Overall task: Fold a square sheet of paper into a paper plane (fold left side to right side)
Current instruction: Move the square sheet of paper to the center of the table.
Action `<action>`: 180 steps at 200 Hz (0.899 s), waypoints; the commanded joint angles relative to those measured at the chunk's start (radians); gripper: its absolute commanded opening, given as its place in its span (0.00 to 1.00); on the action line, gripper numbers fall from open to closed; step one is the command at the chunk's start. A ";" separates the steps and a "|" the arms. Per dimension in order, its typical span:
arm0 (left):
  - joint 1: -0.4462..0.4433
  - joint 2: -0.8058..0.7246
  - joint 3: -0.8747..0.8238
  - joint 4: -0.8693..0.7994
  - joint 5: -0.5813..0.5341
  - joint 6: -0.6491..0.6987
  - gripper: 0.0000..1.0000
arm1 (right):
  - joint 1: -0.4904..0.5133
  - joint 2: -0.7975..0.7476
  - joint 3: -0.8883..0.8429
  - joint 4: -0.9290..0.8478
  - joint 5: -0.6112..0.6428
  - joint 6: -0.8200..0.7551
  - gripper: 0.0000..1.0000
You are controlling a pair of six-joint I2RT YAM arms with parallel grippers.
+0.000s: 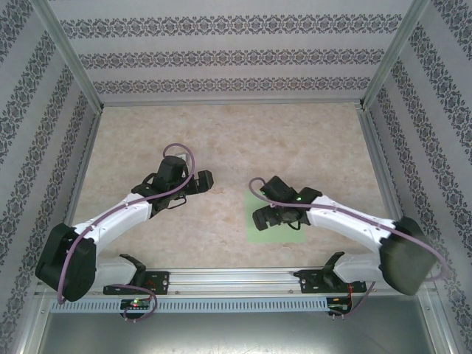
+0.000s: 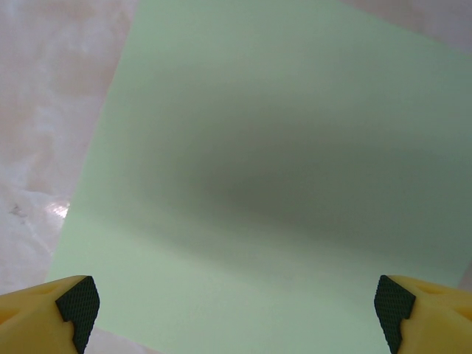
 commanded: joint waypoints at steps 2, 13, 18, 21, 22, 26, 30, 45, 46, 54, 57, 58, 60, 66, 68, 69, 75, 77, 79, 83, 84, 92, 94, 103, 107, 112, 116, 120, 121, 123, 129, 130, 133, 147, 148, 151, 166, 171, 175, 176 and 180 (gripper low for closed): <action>-0.017 0.004 -0.010 -0.010 -0.028 -0.023 1.00 | 0.005 0.083 0.026 0.043 0.036 0.007 0.98; -0.016 0.001 -0.011 -0.019 -0.032 -0.023 1.00 | 0.006 0.126 0.027 0.067 0.030 0.009 0.98; -0.016 -0.002 -0.009 -0.024 -0.035 -0.023 1.00 | 0.005 0.143 0.024 0.080 0.031 0.013 0.98; -0.016 -0.003 -0.009 -0.027 -0.036 -0.023 1.00 | 0.005 0.153 0.022 0.087 0.029 0.015 0.98; -0.016 -0.003 -0.009 -0.028 -0.036 -0.022 1.00 | 0.005 0.156 0.023 0.090 0.029 0.015 0.98; -0.016 -0.004 -0.008 -0.029 -0.038 -0.022 1.00 | 0.005 0.166 0.022 0.102 0.025 0.017 0.98; -0.016 -0.006 -0.008 -0.033 -0.041 -0.022 1.00 | 0.003 0.177 0.019 0.113 0.020 0.019 0.98; -0.016 -0.012 -0.002 -0.042 -0.044 -0.020 1.00 | 0.004 0.213 0.014 0.156 -0.007 0.028 0.98; -0.016 -0.012 -0.002 -0.043 -0.044 -0.020 1.00 | 0.004 0.215 0.014 0.159 -0.010 0.029 0.98; -0.016 -0.015 0.001 -0.047 -0.046 -0.018 1.00 | 0.004 0.231 0.013 0.174 -0.021 0.032 0.98; -0.016 -0.015 0.003 -0.049 -0.047 -0.018 1.00 | 0.003 0.238 0.013 0.180 -0.024 0.034 0.97; -0.016 -0.015 0.003 -0.051 -0.048 -0.018 1.00 | 0.004 0.241 0.013 0.183 -0.025 0.034 0.97; -0.016 -0.016 0.005 -0.052 -0.048 -0.018 1.00 | 0.003 0.244 0.014 0.186 -0.026 0.035 0.97; -0.016 -0.017 0.006 -0.055 -0.049 -0.018 1.00 | 0.003 0.258 0.014 0.198 -0.032 0.036 0.97; -0.016 -0.018 0.006 -0.058 -0.049 -0.019 1.00 | 0.002 0.261 0.015 0.199 -0.032 0.036 0.97; -0.016 -0.019 0.006 -0.058 -0.050 -0.018 1.00 | 0.003 0.265 0.015 0.200 -0.032 0.036 0.97; -0.016 -0.020 0.008 -0.060 -0.051 -0.017 1.00 | 0.003 0.278 0.019 0.206 -0.035 0.035 0.97; -0.016 -0.022 0.008 -0.061 -0.052 -0.016 1.00 | 0.003 0.283 0.020 0.209 -0.035 0.034 0.97; -0.016 -0.021 0.008 -0.062 -0.053 -0.017 1.00 | 0.002 0.287 0.022 0.213 -0.037 0.035 0.97; -0.016 -0.023 0.010 -0.064 -0.054 -0.016 1.00 | 0.002 0.296 0.024 0.220 -0.041 0.034 0.96; -0.016 -0.023 0.009 -0.065 -0.054 -0.016 1.00 | 0.002 0.299 0.024 0.222 -0.042 0.035 0.96; -0.017 -0.027 0.009 -0.068 -0.058 -0.017 1.00 | 0.002 0.316 0.035 0.236 -0.051 0.038 0.96; -0.016 -0.028 0.009 -0.070 -0.059 -0.017 1.00 | 0.002 0.321 0.038 0.240 -0.055 0.037 0.96; -0.016 -0.032 0.012 -0.078 -0.064 -0.015 1.00 | 0.004 0.347 0.054 0.255 -0.061 0.037 0.95; -0.016 -0.035 0.013 -0.082 -0.068 -0.014 1.00 | 0.005 0.358 0.066 0.260 -0.061 0.035 0.95; -0.016 -0.037 0.015 -0.088 -0.071 -0.013 1.00 | 0.004 0.375 0.080 0.261 -0.056 0.031 0.95; -0.016 -0.040 0.017 -0.092 -0.074 -0.011 1.00 | 0.006 0.388 0.095 0.262 -0.050 0.027 0.95; -0.016 -0.042 0.020 -0.099 -0.078 -0.008 1.00 | 0.005 0.402 0.107 0.264 -0.045 0.023 0.95; -0.017 -0.043 0.020 -0.099 -0.079 -0.007 1.00 | 0.005 0.406 0.112 0.265 -0.043 0.022 0.95; -0.016 -0.045 0.019 -0.101 -0.081 -0.007 1.00 | 0.004 0.412 0.119 0.266 -0.040 0.021 0.95; -0.016 -0.049 0.022 -0.108 -0.086 -0.004 1.00 | 0.004 0.433 0.142 0.267 -0.037 0.019 0.95; -0.016 -0.050 0.022 -0.109 -0.087 -0.003 1.00 | 0.003 0.436 0.146 0.268 -0.037 0.018 0.95; -0.016 -0.052 0.023 -0.111 -0.090 -0.003 1.00 | 0.004 0.447 0.158 0.271 -0.038 0.017 0.95; -0.016 -0.065 0.024 -0.124 -0.100 0.000 1.00 | 0.003 0.496 0.217 0.279 -0.050 0.002 0.95; -0.016 -0.065 0.024 -0.125 -0.102 0.001 1.00 | 0.004 0.499 0.219 0.278 -0.051 0.002 0.95; -0.017 -0.068 0.025 -0.127 -0.103 0.001 1.00 | 0.004 0.508 0.234 0.276 -0.051 -0.001 0.95; -0.016 -0.078 0.028 -0.136 -0.104 0.001 1.00 | 0.004 0.544 0.286 0.272 -0.051 -0.009 0.95; -0.016 -0.083 0.027 -0.139 -0.104 -0.002 1.00 | 0.004 0.552 0.298 0.273 -0.049 -0.012 0.96; -0.016 -0.084 0.028 -0.141 -0.104 -0.003 1.00 | 0.003 0.556 0.307 0.274 -0.050 -0.013 0.96; -0.016 -0.085 0.028 -0.141 -0.104 -0.005 1.00 | 0.004 0.557 0.309 0.273 -0.050 -0.013 0.96; -0.016 -0.088 0.028 -0.142 -0.105 -0.006 1.00 | 0.004 0.560 0.319 0.273 -0.054 -0.015 0.96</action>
